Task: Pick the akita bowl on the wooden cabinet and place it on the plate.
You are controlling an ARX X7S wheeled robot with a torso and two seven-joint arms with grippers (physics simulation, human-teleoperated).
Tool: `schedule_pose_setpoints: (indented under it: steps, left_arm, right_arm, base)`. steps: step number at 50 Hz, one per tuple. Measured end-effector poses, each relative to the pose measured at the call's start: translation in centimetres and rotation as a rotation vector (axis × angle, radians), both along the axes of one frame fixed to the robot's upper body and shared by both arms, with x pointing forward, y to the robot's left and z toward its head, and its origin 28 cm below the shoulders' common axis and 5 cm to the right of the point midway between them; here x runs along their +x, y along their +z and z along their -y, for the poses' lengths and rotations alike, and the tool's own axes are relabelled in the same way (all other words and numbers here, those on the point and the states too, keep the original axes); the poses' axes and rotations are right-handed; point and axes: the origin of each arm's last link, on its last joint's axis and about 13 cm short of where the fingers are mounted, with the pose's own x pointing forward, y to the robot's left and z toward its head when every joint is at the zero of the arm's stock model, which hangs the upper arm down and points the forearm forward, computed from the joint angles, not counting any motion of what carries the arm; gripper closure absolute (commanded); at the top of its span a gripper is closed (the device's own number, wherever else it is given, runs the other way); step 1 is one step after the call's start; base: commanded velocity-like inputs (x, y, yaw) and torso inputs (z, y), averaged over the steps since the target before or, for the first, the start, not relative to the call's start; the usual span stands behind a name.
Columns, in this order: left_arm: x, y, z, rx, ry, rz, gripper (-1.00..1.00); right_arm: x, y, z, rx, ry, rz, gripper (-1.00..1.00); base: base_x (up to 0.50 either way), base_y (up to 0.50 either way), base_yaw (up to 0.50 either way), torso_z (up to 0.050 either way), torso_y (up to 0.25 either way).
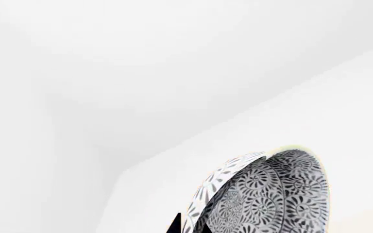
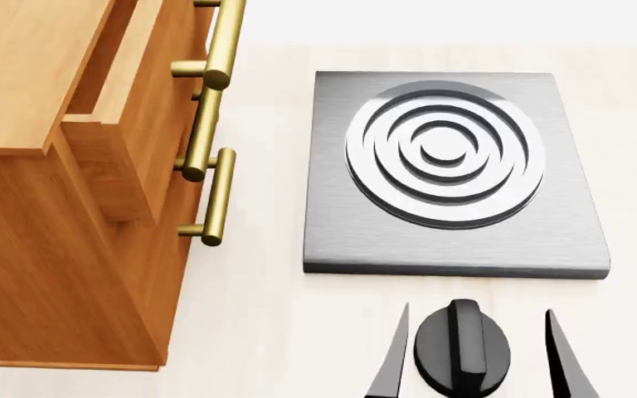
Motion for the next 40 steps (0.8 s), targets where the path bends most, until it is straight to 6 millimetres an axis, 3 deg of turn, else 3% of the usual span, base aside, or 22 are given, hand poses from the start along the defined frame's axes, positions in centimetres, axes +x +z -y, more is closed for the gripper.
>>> schedule_pose_setpoints:
  steps: [40]
  left_arm:
    - [-4.8,2.0,4.9,0.181,-0.227,0.036,1.00]
  right_arm:
    - [-2.4,4.1,-0.3,-0.010,-0.002,0.159,-1.00]
  base:
    - [0.00,0.00,0.00,0.000,0.000]
